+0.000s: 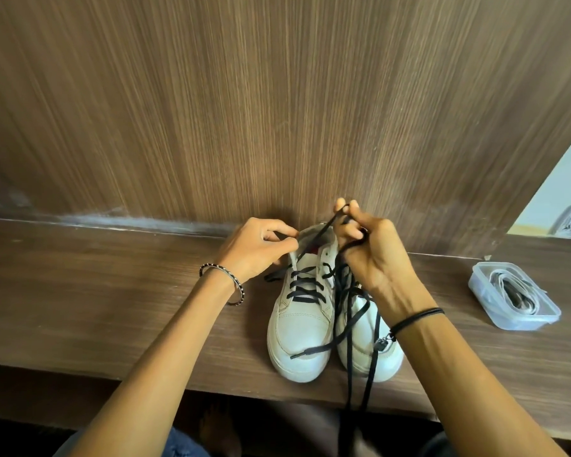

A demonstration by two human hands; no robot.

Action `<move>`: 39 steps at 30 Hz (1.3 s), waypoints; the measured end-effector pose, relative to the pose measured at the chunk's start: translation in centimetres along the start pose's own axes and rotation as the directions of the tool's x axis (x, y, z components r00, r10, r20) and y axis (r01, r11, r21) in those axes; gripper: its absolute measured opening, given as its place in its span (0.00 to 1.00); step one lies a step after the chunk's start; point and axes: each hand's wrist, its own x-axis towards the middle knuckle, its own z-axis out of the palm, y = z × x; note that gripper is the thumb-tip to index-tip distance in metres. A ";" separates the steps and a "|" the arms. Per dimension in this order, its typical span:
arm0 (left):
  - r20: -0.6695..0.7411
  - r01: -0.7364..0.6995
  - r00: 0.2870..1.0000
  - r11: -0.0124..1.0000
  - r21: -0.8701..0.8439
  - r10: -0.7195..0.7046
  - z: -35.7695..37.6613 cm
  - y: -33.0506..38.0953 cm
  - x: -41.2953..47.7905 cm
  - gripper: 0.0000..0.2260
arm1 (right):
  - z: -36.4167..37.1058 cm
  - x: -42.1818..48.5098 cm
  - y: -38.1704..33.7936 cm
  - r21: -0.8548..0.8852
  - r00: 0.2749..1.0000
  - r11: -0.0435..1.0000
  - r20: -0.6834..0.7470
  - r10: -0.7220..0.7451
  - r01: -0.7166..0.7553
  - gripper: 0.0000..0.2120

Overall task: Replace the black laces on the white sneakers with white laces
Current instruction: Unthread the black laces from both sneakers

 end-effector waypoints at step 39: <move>0.106 -0.072 0.991 0.996 -0.042 0.076 0.0 -0.2 -0.3 0.09 | -0.8 -1.5 0.4 -0.966 0.974 0.183 0.150 -0.171 0.181 0.10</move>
